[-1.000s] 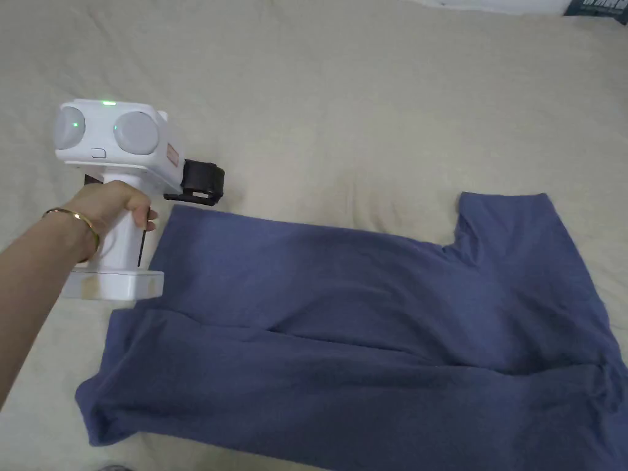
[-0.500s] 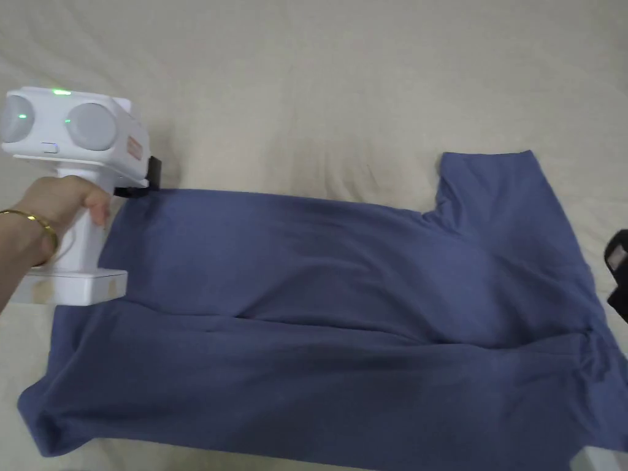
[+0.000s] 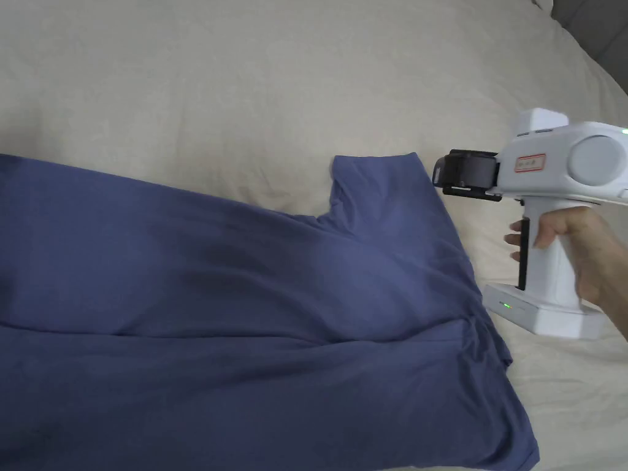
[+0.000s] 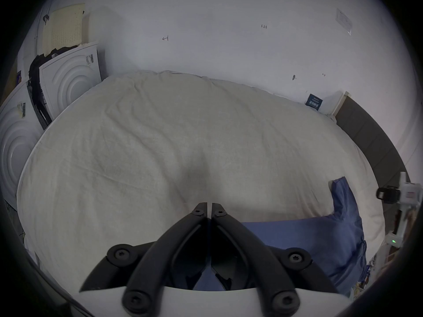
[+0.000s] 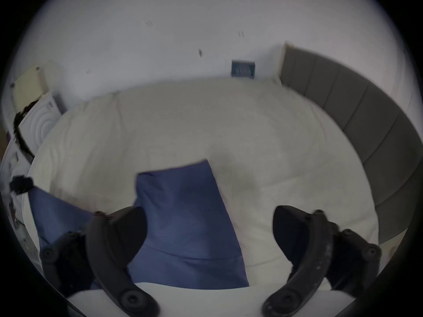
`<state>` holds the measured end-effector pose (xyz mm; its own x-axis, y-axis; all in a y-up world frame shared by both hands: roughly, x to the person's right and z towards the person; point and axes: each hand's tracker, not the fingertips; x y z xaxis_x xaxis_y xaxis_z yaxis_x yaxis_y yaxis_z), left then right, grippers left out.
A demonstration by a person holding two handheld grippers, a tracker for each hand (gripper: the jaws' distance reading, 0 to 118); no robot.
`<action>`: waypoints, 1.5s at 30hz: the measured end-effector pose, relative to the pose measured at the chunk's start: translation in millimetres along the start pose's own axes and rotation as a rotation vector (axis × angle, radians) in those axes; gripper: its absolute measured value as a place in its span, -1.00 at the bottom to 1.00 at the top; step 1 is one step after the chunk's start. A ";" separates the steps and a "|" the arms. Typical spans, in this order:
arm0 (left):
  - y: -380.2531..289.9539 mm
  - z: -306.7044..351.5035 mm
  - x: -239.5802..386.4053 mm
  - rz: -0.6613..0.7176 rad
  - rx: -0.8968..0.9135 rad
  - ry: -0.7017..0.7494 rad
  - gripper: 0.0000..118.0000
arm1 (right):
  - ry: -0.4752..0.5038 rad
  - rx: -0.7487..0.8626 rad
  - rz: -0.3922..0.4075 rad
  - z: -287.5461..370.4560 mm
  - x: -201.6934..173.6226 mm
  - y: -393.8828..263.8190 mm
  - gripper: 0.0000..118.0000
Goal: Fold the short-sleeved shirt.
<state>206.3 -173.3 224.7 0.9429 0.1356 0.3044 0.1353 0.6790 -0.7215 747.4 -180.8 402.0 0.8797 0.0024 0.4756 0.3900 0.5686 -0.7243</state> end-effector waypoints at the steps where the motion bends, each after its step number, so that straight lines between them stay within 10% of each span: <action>1: -0.8 -0.9 -1.6 0.000 -0.002 0.002 -0.97 | -0.013 -0.051 -0.030 -17.1 4.3 2.1 0.98; 7: -2.6 -6.7 -6.0 0.002 -0.024 0.009 -0.97 | -0.128 -0.184 0.016 -80.7 2.7 -10.1 0.92; 15: -6.4 -13.1 -5.2 -0.002 -0.052 0.021 -0.97 | -0.046 -0.165 -0.016 -77.6 3.9 -13.6 -0.95; 27: -24.9 72.2 -15.2 0.047 0.029 -0.025 -0.97 | 0.101 0.106 0.007 98.5 36.6 -32.8 -0.96; 40: -176.9 131.6 -32.0 0.161 -0.055 0.055 -0.95 | 0.160 0.065 -0.205 157.3 64.1 -231.2 -0.96; 43: -216.0 125.8 -32.6 0.178 -0.129 0.111 -0.64 | 0.131 0.012 -0.236 150.9 64.9 -266.9 -0.94; 45: -229.3 124.3 -35.2 0.186 -0.162 0.153 -0.04 | 0.111 -0.012 -0.240 150.8 66.1 -279.8 -0.62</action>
<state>104.3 -244.1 456.8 0.9893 0.1284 0.0693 -0.0089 0.5272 -0.8497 655.4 -215.7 711.4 0.7856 -0.2218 0.5776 0.5938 0.5324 -0.6032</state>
